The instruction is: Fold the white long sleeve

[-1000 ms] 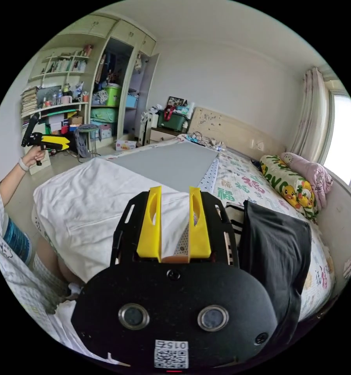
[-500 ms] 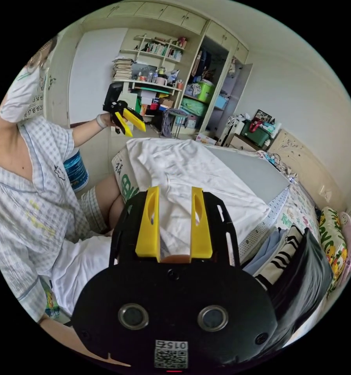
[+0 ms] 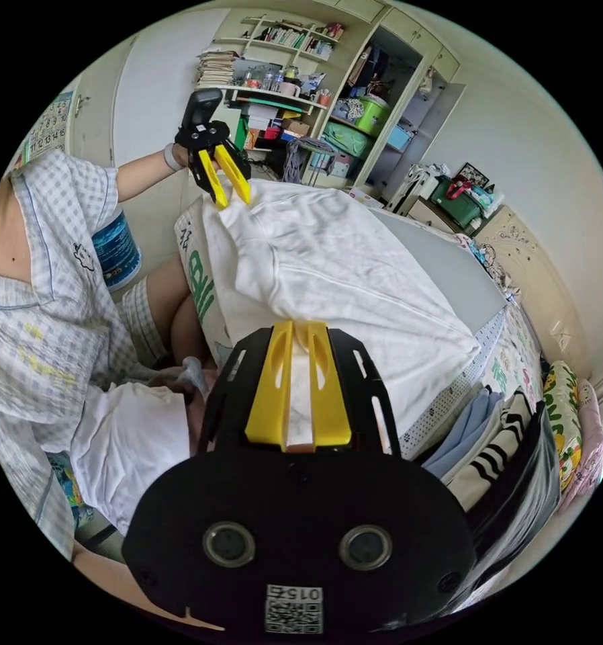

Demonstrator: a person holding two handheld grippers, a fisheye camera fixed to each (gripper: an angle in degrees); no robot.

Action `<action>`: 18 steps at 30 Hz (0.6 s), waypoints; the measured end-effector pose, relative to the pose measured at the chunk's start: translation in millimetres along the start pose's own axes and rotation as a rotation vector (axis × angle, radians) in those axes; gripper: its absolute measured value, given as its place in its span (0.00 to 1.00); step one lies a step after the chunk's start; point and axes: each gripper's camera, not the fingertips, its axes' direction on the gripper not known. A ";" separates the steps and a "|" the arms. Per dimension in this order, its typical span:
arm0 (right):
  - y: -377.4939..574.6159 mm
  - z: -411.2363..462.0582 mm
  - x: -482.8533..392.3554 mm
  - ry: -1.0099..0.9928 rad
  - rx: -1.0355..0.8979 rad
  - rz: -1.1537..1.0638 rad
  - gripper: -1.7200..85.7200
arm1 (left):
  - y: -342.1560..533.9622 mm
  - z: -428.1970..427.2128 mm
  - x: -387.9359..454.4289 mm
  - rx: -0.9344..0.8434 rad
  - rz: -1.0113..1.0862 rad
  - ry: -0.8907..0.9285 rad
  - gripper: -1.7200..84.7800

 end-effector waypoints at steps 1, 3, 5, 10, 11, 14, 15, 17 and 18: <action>1.1 -0.6 4.1 -0.022 0.006 0.009 0.03 | 2.6 0.1 -7.3 -0.006 0.006 0.005 0.11; 2.3 -0.9 8.3 -0.043 0.006 0.015 0.03 | 7.5 -0.8 -13.6 -0.020 0.039 0.002 0.11; 3.8 -0.6 10.0 -0.051 0.007 0.013 0.04 | 13.4 -2.9 -16.9 -0.036 0.082 -0.003 0.11; 9.2 0.1 17.2 -0.083 0.010 0.041 0.03 | 47.5 -9.9 -65.4 0.003 0.023 0.078 0.07; 9.6 -0.5 19.7 -0.096 0.011 0.050 0.03 | 53.6 -11.8 -75.2 0.015 0.003 0.102 0.06; 12.1 -9.5 36.2 -0.172 0.052 0.099 0.02 | 87.1 -26.6 -126.2 0.101 -0.088 0.208 0.04; 13.3 -15.3 45.3 -0.204 0.082 0.129 0.01 | 100.5 -35.6 -147.0 0.145 -0.123 0.234 0.03; 15.7 -25.7 60.1 -0.231 0.132 0.195 0.01 | 119.9 -51.8 -180.4 0.211 -0.191 0.243 0.03; 17.2 -33.2 69.5 -0.230 0.171 0.240 0.01 | 133.3 -63.0 -203.9 0.257 -0.240 0.241 0.02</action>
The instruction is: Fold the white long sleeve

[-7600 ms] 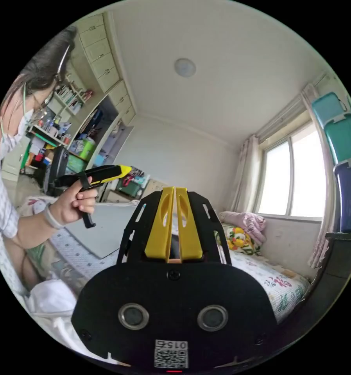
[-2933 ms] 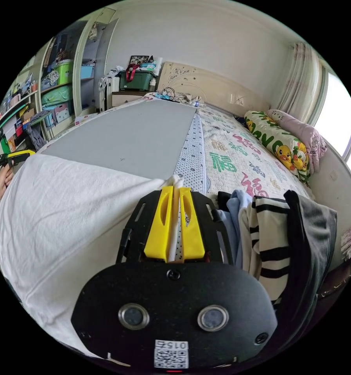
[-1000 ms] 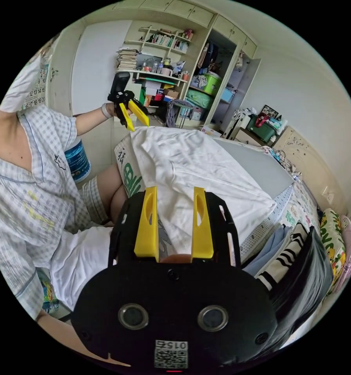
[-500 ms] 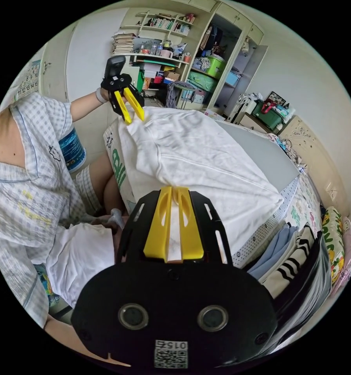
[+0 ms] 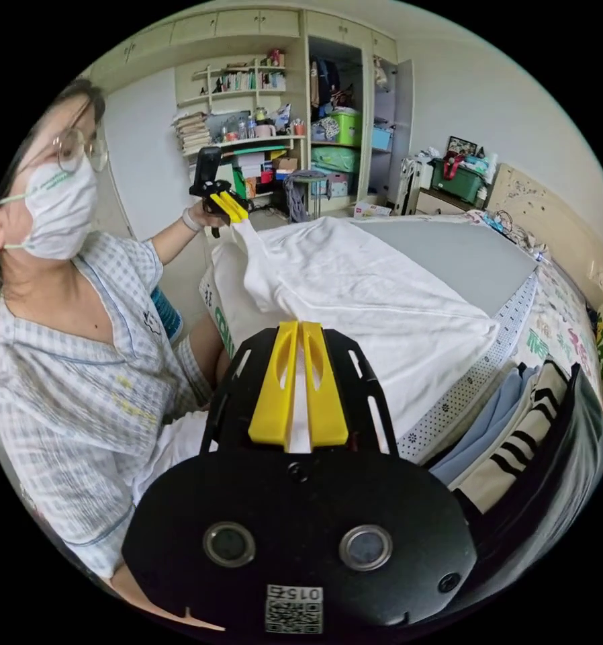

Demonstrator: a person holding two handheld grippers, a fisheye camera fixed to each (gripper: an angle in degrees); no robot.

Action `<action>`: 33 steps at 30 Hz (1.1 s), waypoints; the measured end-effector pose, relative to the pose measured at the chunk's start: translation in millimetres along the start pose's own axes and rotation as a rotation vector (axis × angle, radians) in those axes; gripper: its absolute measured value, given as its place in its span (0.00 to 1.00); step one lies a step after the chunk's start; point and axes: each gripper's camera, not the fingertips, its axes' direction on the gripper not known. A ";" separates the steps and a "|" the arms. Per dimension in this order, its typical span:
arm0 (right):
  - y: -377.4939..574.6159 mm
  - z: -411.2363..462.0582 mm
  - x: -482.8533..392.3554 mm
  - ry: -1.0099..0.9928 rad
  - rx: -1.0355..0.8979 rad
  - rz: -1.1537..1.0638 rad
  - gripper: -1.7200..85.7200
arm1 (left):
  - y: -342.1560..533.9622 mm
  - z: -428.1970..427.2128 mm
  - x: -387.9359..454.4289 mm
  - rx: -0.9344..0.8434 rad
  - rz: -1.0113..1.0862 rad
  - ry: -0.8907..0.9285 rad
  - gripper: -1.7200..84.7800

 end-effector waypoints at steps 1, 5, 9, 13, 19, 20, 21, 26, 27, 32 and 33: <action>-3.6 -8.6 6.7 0.011 0.043 0.031 0.01 | 2.5 -18.4 -22.2 0.046 -0.035 -0.007 0.02; -41.3 -21.7 28.5 0.184 0.106 0.052 0.01 | -22.0 -59.6 -89.3 0.109 -0.062 -0.102 0.02; -147.5 -21.2 96.0 0.574 0.210 0.112 0.02 | -125.3 -100.1 -192.1 0.242 -0.087 -0.405 0.03; -233.7 -13.9 187.6 0.654 0.398 0.475 0.07 | -181.4 -119.3 -298.3 0.579 -0.371 -0.651 0.06; -166.5 14.5 132.8 0.310 0.212 0.260 0.14 | -122.3 -97.3 -240.2 0.379 -0.252 -0.319 0.10; -151.0 15.7 123.1 0.286 0.187 0.245 0.14 | -110.7 -92.9 -224.4 0.347 -0.230 -0.294 0.10; -118.1 14.8 104.7 0.243 0.153 0.234 0.13 | -87.4 -85.2 -191.0 0.294 -0.193 -0.250 0.10; 6.0 -14.4 37.1 0.087 0.141 0.284 0.11 | -23.7 -66.4 -44.7 0.189 -0.093 -0.104 0.10; 28.6 -21.6 17.8 0.052 0.159 0.276 0.11 | -18.4 -59.1 -4.2 0.184 -0.056 -0.082 0.10; 66.2 -16.5 -58.5 0.122 0.052 0.195 0.11 | -33.5 -6.1 137.7 0.195 0.058 -0.103 0.10; 68.2 -8.6 -75.4 0.193 0.023 0.161 0.12 | -44.6 13.4 163.7 0.189 0.077 -0.088 0.10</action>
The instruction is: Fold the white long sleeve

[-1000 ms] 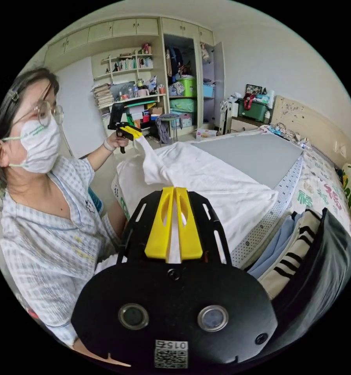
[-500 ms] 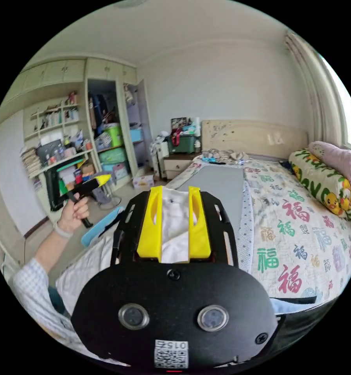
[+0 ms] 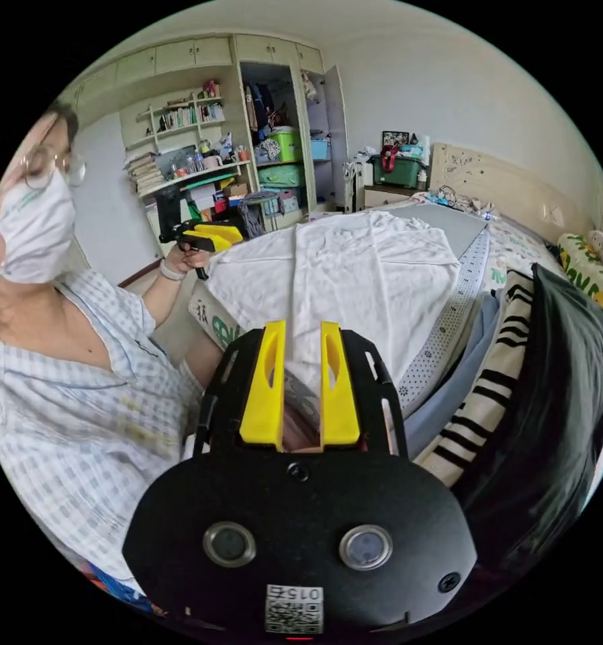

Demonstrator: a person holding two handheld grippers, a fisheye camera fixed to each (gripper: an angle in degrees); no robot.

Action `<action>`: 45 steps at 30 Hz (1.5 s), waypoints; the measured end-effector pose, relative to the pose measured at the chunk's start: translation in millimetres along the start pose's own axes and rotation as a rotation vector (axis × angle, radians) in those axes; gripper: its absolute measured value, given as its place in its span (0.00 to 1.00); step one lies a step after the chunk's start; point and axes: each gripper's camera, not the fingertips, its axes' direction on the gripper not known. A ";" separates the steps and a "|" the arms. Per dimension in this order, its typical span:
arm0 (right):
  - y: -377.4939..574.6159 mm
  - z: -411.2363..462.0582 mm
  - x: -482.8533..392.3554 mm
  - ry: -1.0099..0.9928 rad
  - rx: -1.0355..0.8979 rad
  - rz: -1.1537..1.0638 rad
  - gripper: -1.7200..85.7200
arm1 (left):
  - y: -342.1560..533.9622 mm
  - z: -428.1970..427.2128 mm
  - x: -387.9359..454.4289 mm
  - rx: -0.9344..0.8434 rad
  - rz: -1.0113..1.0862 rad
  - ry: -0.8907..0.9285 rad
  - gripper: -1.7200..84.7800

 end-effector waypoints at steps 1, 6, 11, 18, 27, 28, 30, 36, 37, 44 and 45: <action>2.4 7.9 -13.3 0.059 -0.034 -0.035 0.13 | -9.7 20.6 23.3 -0.006 0.012 0.021 0.11; -1.9 49.3 -39.5 0.160 -0.202 -0.108 0.13 | -57.9 91.4 105.0 -0.074 0.055 -0.013 0.13; -7.7 49.5 -53.3 0.293 -0.187 -0.112 0.06 | -107.1 126.7 158.4 -0.134 0.111 0.024 0.15; -22.2 16.5 -80.2 0.410 -0.036 -0.192 0.05 | -168.4 148.3 237.4 -0.123 0.268 -0.132 0.17; -46.2 3.1 -98.5 0.421 0.134 -0.195 0.07 | -144.8 168.5 272.5 -0.150 0.271 -0.328 0.04; -46.1 -2.4 -103.4 0.397 0.204 -0.198 0.07 | -127.1 141.5 259.8 -0.090 0.199 -0.350 0.03; -48.9 -6.7 -109.0 0.286 0.297 -0.205 0.07 | -91.0 82.6 230.2 0.049 0.053 -0.380 0.03; -100.1 65.6 -126.9 -0.035 0.197 -0.366 0.12 | 110.2 -95.0 114.2 0.427 -0.458 -0.363 0.02; -114.6 86.4 -131.8 -0.064 0.161 -0.392 0.12 | 156.6 -110.9 104.2 0.462 -0.541 -0.359 0.01; -183.0 185.7 -152.0 -0.140 -0.114 -0.513 0.12 | 317.5 -113.0 118.8 0.425 -0.669 -0.338 0.01; -191.1 197.8 -150.3 -0.137 -0.155 -0.510 0.11 | 332.4 -108.2 125.7 0.410 -0.659 -0.324 0.01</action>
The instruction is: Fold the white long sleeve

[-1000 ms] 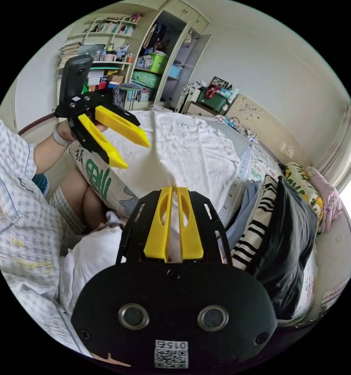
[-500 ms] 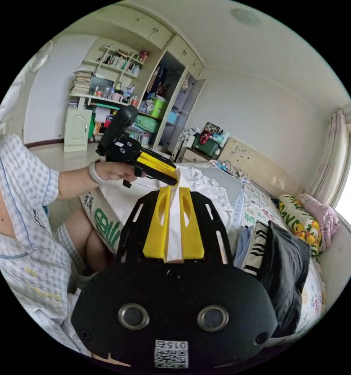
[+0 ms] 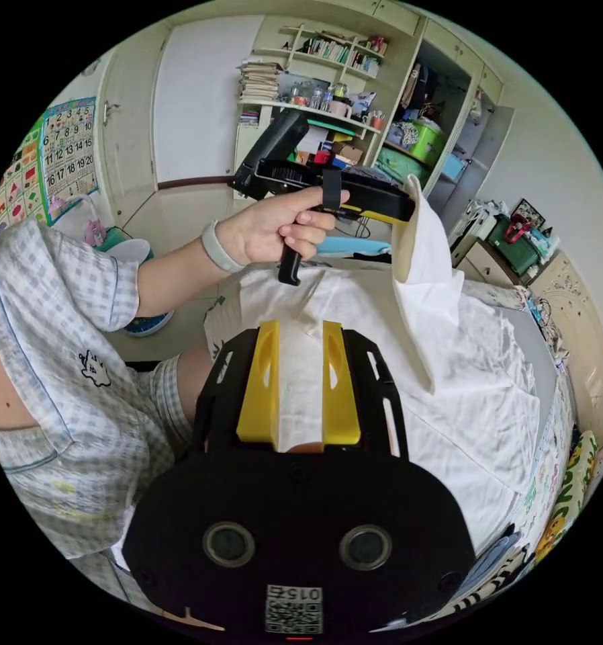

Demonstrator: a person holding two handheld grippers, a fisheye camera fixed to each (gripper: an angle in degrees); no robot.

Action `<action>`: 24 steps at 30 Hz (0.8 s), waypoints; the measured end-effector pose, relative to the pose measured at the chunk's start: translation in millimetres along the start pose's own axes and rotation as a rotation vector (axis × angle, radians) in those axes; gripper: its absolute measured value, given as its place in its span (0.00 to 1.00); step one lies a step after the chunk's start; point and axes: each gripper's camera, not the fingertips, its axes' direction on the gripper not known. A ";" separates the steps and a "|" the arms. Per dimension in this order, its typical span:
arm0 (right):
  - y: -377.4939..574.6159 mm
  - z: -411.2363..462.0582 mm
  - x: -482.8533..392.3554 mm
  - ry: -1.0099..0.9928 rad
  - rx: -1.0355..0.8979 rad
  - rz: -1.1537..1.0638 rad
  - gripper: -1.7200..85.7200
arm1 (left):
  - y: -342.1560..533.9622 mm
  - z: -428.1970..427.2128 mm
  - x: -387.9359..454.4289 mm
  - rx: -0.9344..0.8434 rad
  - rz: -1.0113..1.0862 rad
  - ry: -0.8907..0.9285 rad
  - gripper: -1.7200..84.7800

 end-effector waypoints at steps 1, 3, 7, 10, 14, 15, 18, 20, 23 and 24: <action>-6.4 8.0 7.7 -0.006 -0.035 0.015 0.09 | 14.9 -1.5 -2.5 -0.016 0.013 0.013 0.01; -13.5 11.7 19.6 -0.052 -0.062 0.025 0.08 | 34.5 -1.7 -7.9 -0.036 0.020 0.043 0.01; -1.4 -33.6 90.6 -0.141 -0.001 0.212 0.06 | 44.3 -31.4 -52.3 0.048 -0.077 0.081 0.01; 67.2 -143.3 202.3 0.185 0.139 0.571 0.06 | -6.3 -102.2 -125.7 0.183 -0.153 -0.096 0.02; 198.1 -265.5 306.0 0.775 0.192 1.108 0.07 | -56.3 -173.0 -208.2 0.264 -0.183 -0.601 0.04; 241.4 -283.1 317.1 0.902 0.156 1.274 0.08 | -48.3 -186.2 -237.7 0.268 -0.247 -0.683 0.07; 310.3 -297.5 295.5 0.915 0.260 1.389 0.11 | 7.5 -197.7 -280.2 0.219 -0.349 -0.589 0.12; 328.2 -291.5 273.2 0.795 0.297 1.331 0.12 | 47.8 -191.4 -273.4 0.145 -0.325 -0.498 0.13; 334.7 -275.1 216.0 0.616 0.324 1.157 0.13 | 116.4 -179.6 -222.2 0.047 -0.242 -0.319 0.13; 334.1 -267.9 190.8 0.549 0.324 1.091 0.13 | 140.7 -175.8 -193.3 0.019 -0.209 -0.243 0.12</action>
